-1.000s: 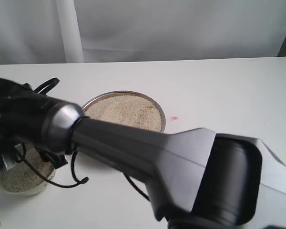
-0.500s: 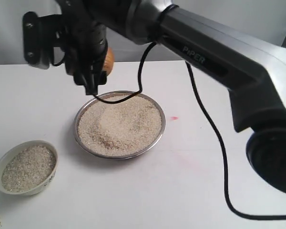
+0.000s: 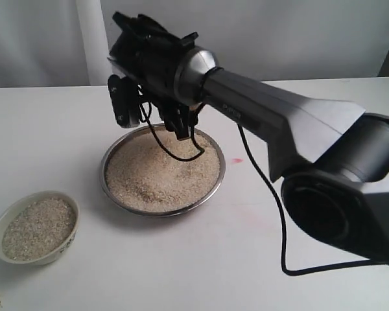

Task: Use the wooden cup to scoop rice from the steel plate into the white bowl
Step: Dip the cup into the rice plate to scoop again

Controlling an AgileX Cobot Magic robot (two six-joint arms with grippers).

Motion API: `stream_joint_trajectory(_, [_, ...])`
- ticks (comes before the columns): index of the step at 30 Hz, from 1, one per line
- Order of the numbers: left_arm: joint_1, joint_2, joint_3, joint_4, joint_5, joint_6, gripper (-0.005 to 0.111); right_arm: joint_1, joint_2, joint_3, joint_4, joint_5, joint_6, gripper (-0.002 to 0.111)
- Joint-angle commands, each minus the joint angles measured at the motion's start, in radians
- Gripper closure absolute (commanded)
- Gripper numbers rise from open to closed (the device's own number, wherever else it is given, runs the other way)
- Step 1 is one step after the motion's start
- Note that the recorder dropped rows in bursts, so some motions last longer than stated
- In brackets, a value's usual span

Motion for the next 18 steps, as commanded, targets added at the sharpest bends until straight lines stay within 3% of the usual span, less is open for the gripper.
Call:
stream_joint_trajectory(1, [-0.005, -0.002, -0.005, -0.005, -0.007, -0.002, 0.107, 0.0, 0.041, 0.007, -0.102, -0.022, -0.027, 0.108])
stream_joint_trajectory(18, [-0.005, -0.002, -0.005, -0.005, -0.007, -0.002, 0.107, 0.006, 0.109, 0.024, -0.102, 0.021, -0.031, 0.108])
